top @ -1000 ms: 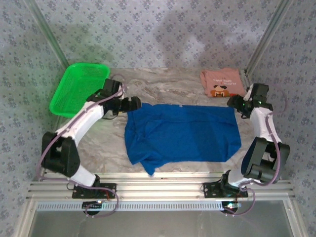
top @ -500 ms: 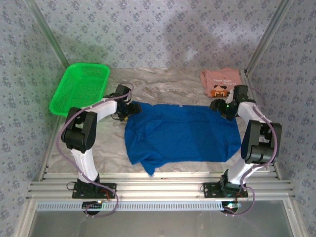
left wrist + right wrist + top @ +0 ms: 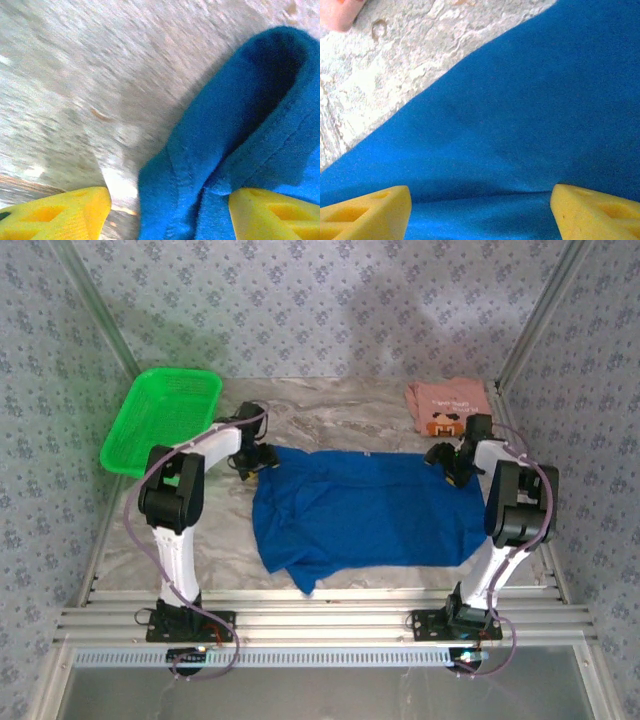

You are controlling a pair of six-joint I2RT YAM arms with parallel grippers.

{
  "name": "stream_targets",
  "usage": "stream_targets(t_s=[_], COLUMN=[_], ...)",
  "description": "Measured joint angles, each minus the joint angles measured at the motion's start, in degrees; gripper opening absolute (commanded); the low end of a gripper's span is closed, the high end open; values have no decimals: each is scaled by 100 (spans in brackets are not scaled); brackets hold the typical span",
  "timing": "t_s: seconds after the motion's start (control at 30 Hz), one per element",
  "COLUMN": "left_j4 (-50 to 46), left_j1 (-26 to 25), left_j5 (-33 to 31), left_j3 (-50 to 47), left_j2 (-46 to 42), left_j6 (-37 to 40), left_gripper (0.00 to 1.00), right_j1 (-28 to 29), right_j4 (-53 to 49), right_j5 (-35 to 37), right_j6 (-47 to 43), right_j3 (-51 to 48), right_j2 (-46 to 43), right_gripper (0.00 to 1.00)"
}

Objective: Fold and stack the t-shirts

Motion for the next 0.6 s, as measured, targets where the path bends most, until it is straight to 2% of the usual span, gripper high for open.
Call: stream_targets(t_s=[0.27, 0.47, 0.6], left_j4=[-638, -590, -514], left_j1=[264, 577, 498], left_j5=[-452, -680, -564], left_j3=[809, 863, 1012], left_j2=[479, 483, 472], left_j6=[313, 446, 479], left_gripper=[66, 79, 86], right_j1=[-17, -142, -144], right_j4=[-9, -33, -35], right_j5=[116, 175, 151], right_j6=[459, 560, 407], right_j3=[0, -247, -254], right_j2=[-39, -238, -461], right_gripper=[78, 78, 79])
